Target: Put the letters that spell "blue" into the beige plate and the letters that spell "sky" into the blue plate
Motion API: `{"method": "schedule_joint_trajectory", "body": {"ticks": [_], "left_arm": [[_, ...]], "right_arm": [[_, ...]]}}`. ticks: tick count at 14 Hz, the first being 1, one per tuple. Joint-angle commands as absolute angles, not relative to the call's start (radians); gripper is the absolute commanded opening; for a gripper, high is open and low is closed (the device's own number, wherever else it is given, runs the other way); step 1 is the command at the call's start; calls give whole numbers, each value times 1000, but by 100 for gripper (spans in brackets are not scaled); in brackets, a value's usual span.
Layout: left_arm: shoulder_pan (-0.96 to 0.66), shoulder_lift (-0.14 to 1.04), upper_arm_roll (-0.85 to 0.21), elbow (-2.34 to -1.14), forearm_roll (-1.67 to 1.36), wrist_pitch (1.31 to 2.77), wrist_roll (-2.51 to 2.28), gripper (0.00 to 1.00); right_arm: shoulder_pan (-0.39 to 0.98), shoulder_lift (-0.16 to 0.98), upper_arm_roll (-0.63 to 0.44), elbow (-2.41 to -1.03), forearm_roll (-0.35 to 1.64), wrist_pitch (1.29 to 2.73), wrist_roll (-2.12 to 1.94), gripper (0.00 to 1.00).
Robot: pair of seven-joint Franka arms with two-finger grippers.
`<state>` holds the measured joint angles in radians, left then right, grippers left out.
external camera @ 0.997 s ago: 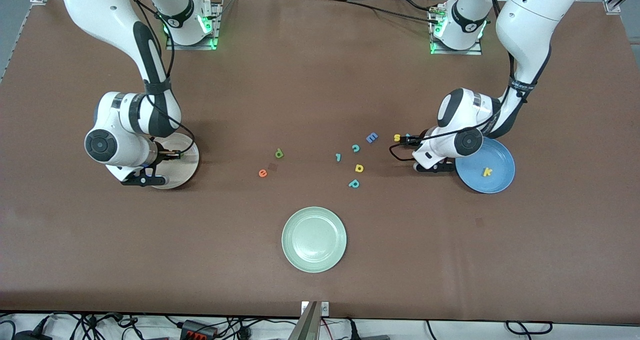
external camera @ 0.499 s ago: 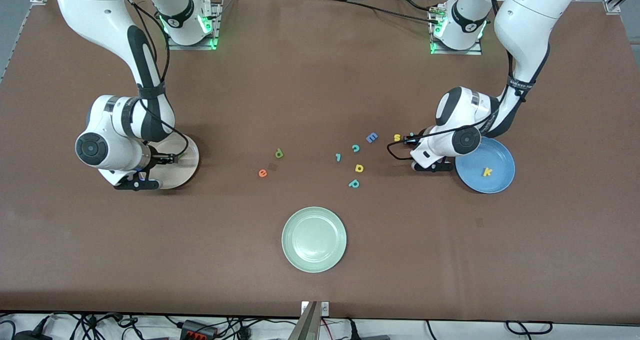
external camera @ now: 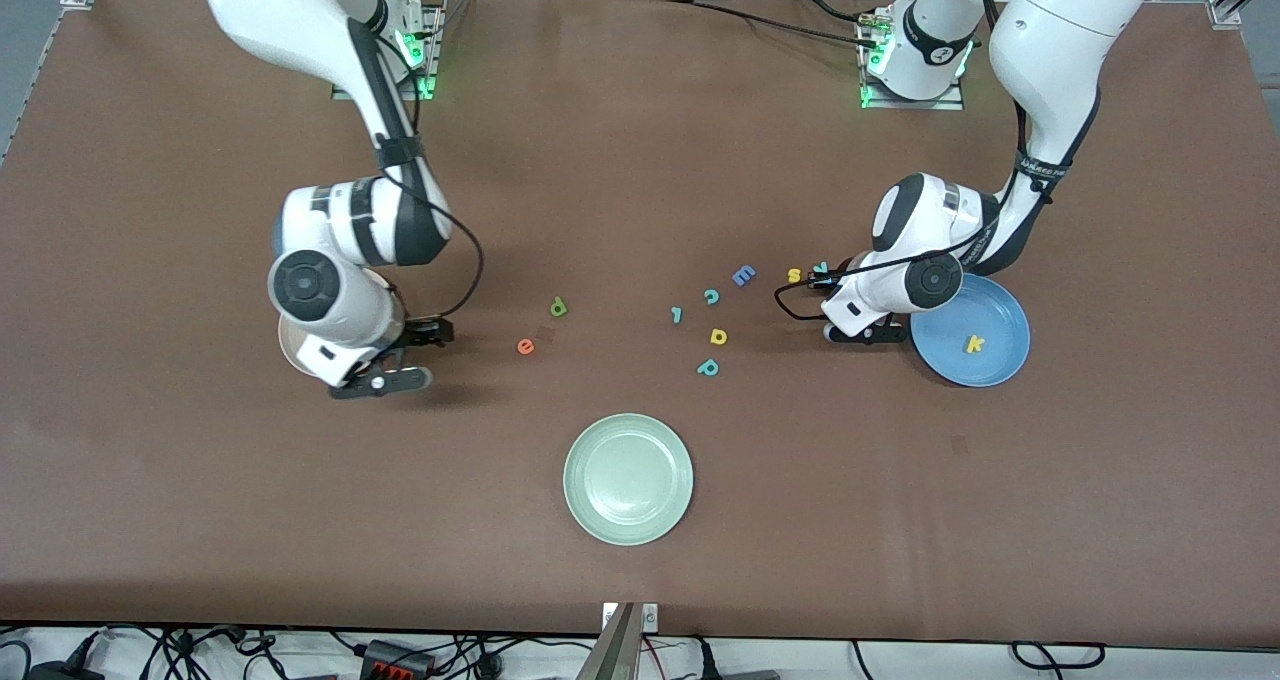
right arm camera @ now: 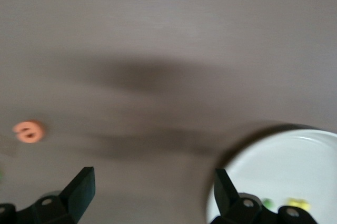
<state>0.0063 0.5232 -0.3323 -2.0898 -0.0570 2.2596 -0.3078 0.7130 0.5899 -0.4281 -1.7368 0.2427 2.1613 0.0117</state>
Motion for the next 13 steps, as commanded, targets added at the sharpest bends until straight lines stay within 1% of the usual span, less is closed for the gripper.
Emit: {"method": "schedule_joint_trajectory", "body": {"ticks": [1,3,4,6,7,8,10,11,12,13], "left_arm": [[3,531,-334,-2097,-63,2273,-318,19],[5,529,-333,-2097,-63,2272,-318,14],[5,528,-334,-2094,-63,2267,-318,10],[9,520,-333,-2089,-63,2263,-316,7],[9,520,-334,-2089,-63,2263,-316,6],[11,517,-334,-2088,-63,2261,-314,5],[11,497,-333,-2082,-63,2246,-313,4],[14,485,-328,-2060,-63,2208,-308,4],[29,483,-328,-2015,-63,2138,-305,3],[41,485,-328,-1973,-63,2082,-304,3]], "right_arm": [[756,640,-423,-1686,275,2152,60,100],[765,664,-407,-1661,268,2161,25,100],[773,684,-379,-1634,271,2167,17,100],[775,710,-344,-1606,270,2169,28,99],[776,722,-333,-1605,267,2172,20,93],[779,735,-331,-1605,265,2193,15,91],[791,755,-328,-1605,264,2253,14,90],[799,761,-328,-1605,258,2258,11,88],[801,767,-328,-1605,259,2261,3,87],[802,773,-328,-1605,258,2261,2,82]]}}
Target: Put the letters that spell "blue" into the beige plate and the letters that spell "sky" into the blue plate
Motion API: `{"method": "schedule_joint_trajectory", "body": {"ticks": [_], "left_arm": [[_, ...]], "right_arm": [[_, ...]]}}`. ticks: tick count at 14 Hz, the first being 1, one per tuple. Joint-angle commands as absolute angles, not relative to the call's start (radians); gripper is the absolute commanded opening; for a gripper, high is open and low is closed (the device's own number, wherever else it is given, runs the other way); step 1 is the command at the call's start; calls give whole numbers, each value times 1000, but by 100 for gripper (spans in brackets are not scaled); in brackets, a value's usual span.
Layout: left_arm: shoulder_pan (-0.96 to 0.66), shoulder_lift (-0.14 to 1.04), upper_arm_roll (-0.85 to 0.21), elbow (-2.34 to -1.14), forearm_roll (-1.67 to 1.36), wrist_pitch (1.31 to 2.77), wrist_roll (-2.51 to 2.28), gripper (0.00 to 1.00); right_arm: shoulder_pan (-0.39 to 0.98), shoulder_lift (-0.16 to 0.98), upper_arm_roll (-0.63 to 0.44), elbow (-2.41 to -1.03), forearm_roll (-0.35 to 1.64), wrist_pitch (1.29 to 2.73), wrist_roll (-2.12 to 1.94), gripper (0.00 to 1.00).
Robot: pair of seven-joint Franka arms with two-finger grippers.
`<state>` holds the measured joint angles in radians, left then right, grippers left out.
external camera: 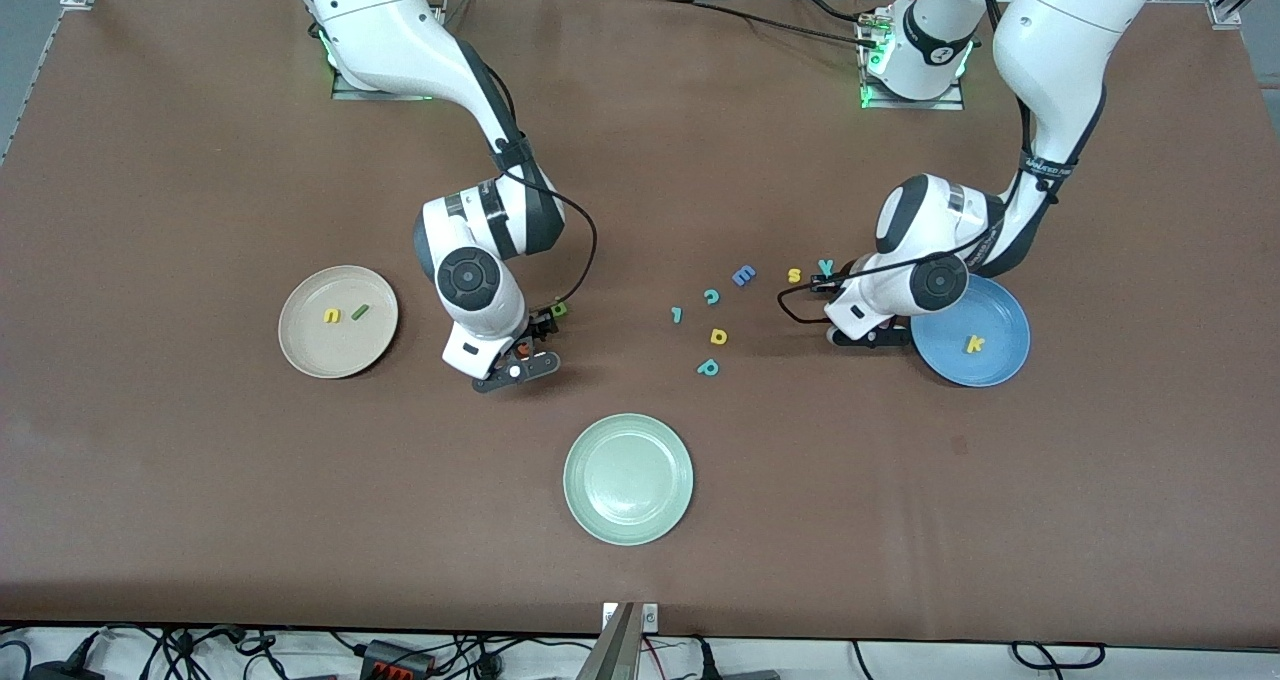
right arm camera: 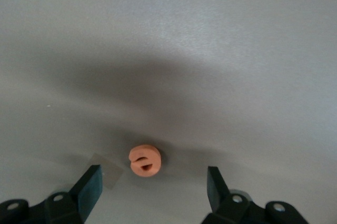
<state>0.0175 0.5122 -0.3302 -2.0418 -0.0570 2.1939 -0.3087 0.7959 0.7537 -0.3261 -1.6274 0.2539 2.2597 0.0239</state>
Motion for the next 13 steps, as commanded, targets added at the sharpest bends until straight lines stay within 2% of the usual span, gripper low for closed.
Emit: {"method": "schedule_joint_trajectory", "body": {"ticks": [1,2,3,4,5,6,7,10,11,13], "left_arm": [[43,485,-328,-1947,-63,2045,-304,3],[43,486,-328,-1945,-63,2042,-305,3],[41,494,-328,-1948,-63,2043,-307,3],[41,498,-328,-1951,-63,2045,-314,8],[41,518,-328,-1956,-63,2046,-324,52],[44,535,-327,-1974,-63,2060,-327,80],[55,538,-328,-1999,-63,2092,-328,81],[41,537,-333,-2092,-63,2233,-373,82],[40,537,-334,-2094,-63,2233,-379,82],[38,535,-336,-2094,-63,2233,-393,82]], "right_arm": [[804,785,-328,-1605,259,2264,2,78],[805,787,-328,-1605,259,2276,2,71],[805,788,-328,-1605,258,2289,2,69],[804,787,-328,-1605,258,2287,2,61],[805,787,-328,-1605,258,2287,-2,57],[805,787,-328,-1606,259,2287,-2,50],[805,787,-328,-1606,259,2287,14,48],[805,793,-328,-1605,268,2287,18,24],[805,789,-328,-1605,271,2286,11,14],[789,781,-330,-1588,276,2269,11,7]]}}
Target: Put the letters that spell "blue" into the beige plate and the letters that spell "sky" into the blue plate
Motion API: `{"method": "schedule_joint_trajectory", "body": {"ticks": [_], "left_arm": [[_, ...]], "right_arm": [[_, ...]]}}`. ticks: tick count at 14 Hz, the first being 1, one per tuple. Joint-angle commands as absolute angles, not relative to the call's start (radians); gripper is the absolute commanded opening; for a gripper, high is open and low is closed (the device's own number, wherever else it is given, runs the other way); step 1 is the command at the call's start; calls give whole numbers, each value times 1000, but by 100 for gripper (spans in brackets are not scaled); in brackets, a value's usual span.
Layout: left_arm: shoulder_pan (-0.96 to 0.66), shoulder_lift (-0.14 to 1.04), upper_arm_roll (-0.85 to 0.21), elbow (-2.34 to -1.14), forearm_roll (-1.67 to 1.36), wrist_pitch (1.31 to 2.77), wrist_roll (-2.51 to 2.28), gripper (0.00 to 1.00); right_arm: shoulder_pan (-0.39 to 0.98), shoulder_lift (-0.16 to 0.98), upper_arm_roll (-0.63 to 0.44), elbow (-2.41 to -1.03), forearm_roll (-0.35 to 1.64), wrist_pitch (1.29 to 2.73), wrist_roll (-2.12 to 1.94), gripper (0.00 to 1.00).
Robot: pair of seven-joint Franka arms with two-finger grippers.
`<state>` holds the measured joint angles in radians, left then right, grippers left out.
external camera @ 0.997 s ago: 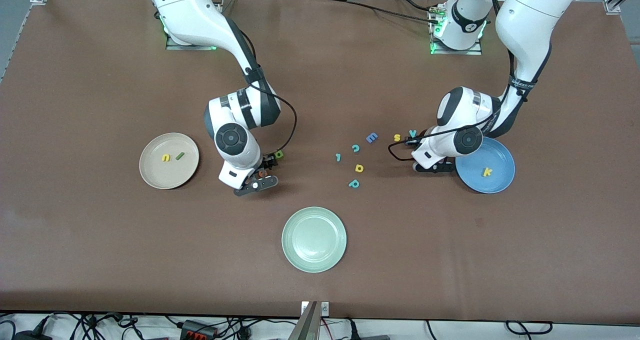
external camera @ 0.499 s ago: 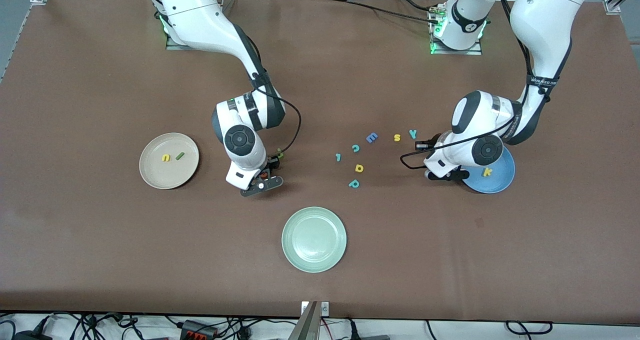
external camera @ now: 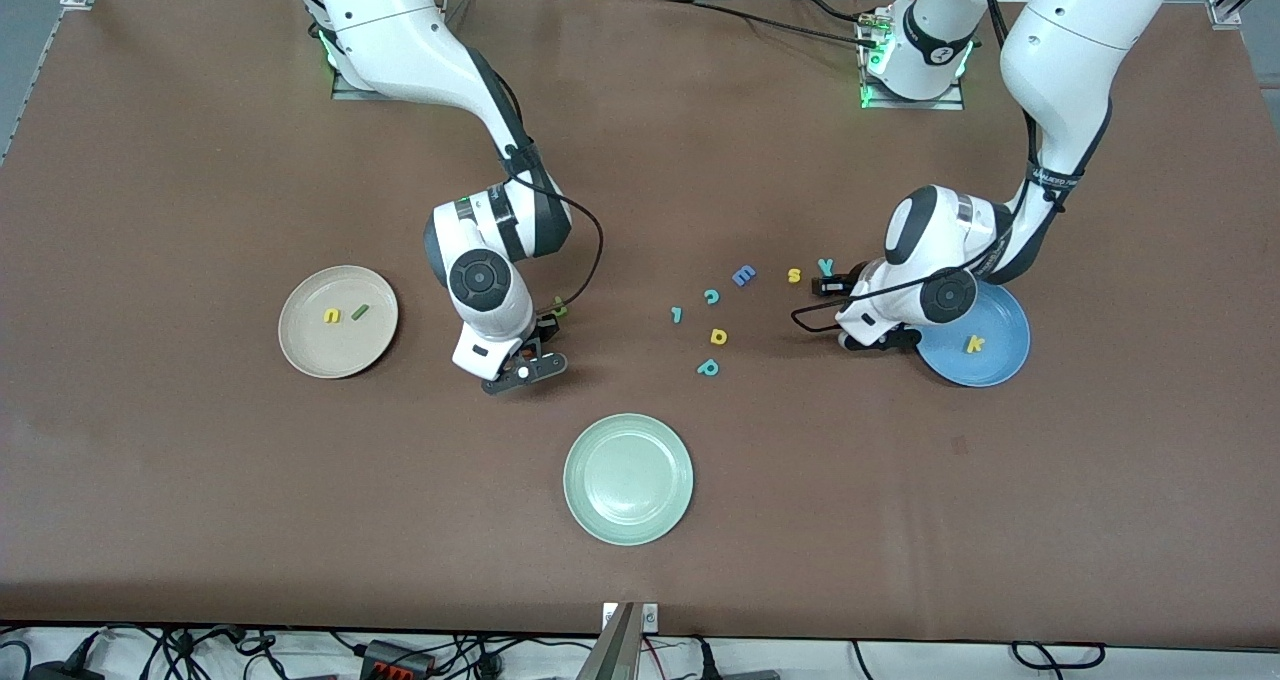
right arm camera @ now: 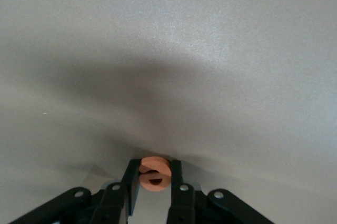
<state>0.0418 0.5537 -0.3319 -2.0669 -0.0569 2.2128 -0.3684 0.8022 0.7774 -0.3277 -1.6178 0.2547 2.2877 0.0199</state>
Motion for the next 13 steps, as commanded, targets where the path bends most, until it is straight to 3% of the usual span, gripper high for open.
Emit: {"method": "schedule_joint_trajectory", "body": {"ticks": [1,7,8,11,13], "left_arm": [[38,535,-336,-2095,-63,2233,-394,82],[29,534,-337,-2121,-63,2227,-400,67],[20,532,-339,-2126,-64,2226,-428,67],[-26,529,-339,-2128,-64,2210,-453,51],[-26,531,-339,-2134,-64,2210,-451,47]], "right_arm": [[784,779,-331,-1585,276,2258,11,6],[684,678,-419,-1612,273,2071,-3,6],[666,655,-425,-1643,273,2048,-20,6],[592,568,-430,-1781,272,2048,-83,6],[533,548,-430,-1841,272,2045,-138,6]]}}
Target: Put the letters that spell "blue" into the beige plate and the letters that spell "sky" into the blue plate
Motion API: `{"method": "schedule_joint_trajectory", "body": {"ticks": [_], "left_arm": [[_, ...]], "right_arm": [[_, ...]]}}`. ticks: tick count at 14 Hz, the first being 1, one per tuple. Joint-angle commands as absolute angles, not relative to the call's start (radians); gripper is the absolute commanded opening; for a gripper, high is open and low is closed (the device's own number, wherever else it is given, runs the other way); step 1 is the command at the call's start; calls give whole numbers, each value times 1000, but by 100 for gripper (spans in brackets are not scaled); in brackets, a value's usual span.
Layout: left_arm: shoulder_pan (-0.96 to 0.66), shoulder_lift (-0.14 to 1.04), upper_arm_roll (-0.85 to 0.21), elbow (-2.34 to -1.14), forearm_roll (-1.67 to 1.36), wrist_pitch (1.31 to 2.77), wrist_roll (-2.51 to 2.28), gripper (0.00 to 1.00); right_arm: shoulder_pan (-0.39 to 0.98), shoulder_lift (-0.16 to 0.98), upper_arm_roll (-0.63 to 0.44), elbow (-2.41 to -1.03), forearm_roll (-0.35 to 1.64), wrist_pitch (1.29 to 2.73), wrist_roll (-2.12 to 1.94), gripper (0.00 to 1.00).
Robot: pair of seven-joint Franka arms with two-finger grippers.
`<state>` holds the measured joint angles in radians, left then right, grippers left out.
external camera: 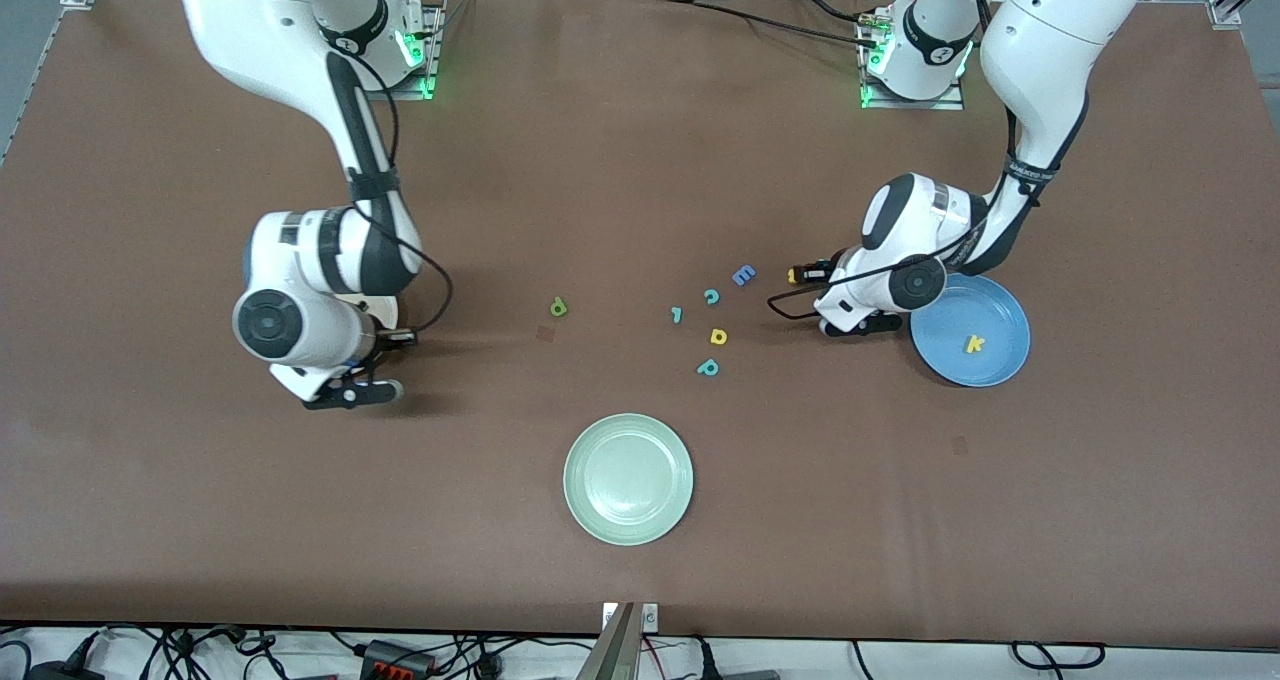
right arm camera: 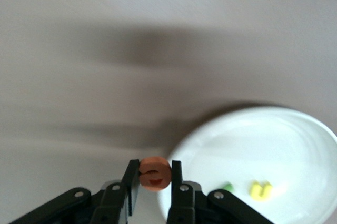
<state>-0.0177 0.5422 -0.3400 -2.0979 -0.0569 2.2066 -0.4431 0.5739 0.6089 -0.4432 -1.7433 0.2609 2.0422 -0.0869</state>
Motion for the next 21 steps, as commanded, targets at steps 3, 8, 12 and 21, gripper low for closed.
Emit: {"method": "schedule_joint_trajectory", "body": {"ticks": [3,8,12,21], "left_arm": [[-23,529,-337,-2137,-63,2209,-436,30],[-21,529,-337,-2134,-63,2209,-436,14],[-12,508,-334,-2097,-61,2137,-431,14],[224,506,-318,-1921,-22,1916,-28,15]], "right_arm": [[497,552,-430,-1897,275,2060,-158,6],[500,531,-430,-1891,282,2037,-137,100],[587,518,-388,-1806,290,2040,-13,100],[888,617,-388,-1741,353,2151,77,100]]}}
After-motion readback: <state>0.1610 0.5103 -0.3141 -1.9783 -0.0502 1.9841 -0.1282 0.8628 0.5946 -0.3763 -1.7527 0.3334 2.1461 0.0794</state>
